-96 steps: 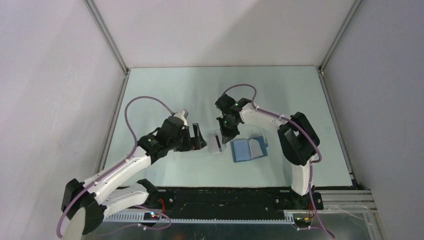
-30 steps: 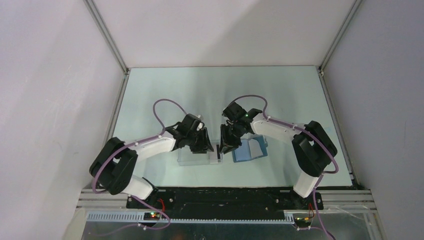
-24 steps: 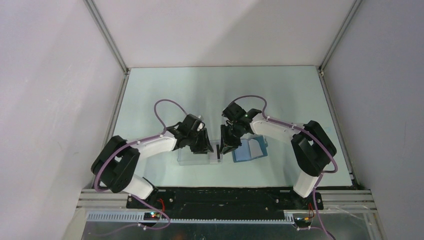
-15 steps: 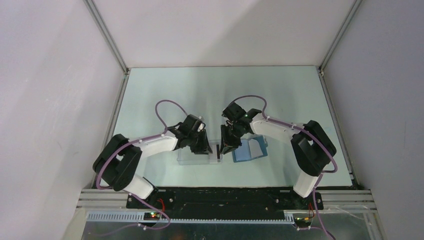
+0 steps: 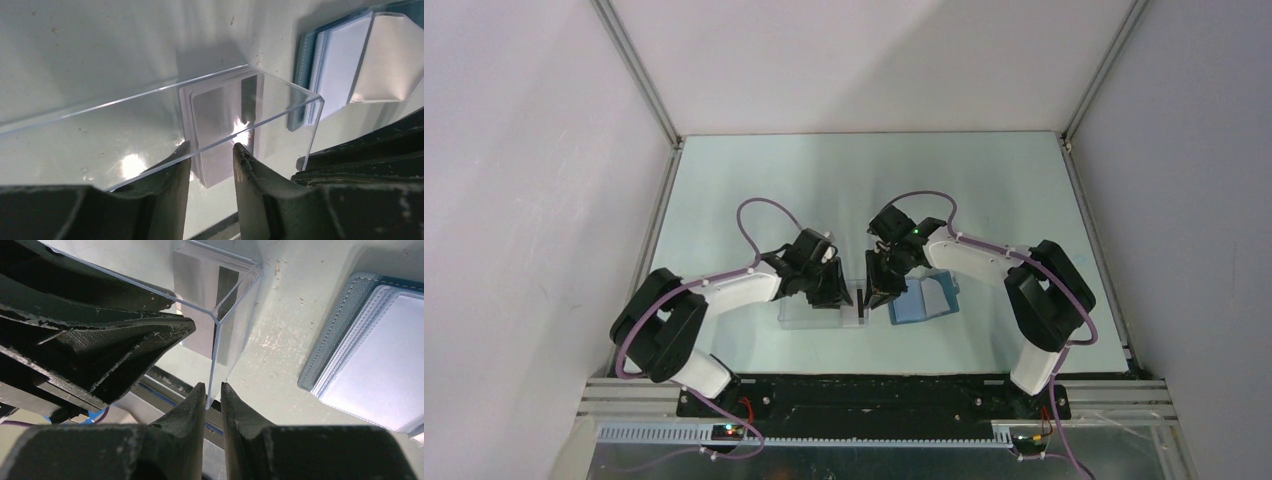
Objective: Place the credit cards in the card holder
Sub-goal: Pick up the credit card from the storage box.
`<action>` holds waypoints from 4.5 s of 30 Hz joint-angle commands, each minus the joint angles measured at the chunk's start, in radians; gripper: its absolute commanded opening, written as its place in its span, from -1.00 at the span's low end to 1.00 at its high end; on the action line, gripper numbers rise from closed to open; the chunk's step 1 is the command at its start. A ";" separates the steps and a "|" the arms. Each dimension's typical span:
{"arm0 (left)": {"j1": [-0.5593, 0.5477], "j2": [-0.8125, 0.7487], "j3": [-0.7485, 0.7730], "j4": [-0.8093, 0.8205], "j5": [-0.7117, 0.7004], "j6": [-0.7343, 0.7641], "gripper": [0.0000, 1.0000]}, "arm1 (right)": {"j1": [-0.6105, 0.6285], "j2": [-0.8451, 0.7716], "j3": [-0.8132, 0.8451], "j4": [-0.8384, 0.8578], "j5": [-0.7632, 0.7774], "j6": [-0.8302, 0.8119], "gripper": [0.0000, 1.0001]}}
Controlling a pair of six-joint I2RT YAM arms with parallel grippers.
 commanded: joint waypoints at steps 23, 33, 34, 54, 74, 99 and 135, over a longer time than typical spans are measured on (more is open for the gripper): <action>-0.045 0.021 0.099 -0.106 -0.101 0.036 -0.30 | 0.013 0.017 0.003 -0.003 -0.008 -0.020 -0.56; -0.062 0.034 0.120 -0.107 -0.091 0.045 -0.86 | 0.015 0.022 0.003 -0.002 -0.010 -0.022 -0.56; -0.065 0.034 0.122 -0.106 -0.092 0.046 -0.90 | 0.015 0.023 0.003 -0.002 -0.011 -0.022 -0.56; -0.084 -0.053 0.122 -0.107 -0.110 0.048 -0.95 | 0.019 0.028 0.002 -0.002 -0.016 -0.019 -0.56; -0.093 -0.078 0.127 -0.104 -0.063 0.030 -0.72 | 0.018 0.028 0.002 -0.006 -0.012 -0.022 -0.56; -0.103 -0.060 0.120 -0.083 -0.051 0.021 -0.31 | 0.016 0.029 0.004 -0.013 -0.010 -0.027 -0.56; -0.117 -0.047 0.073 -0.012 -0.068 -0.019 -0.99 | 0.014 0.000 0.003 -0.014 -0.008 -0.031 -0.52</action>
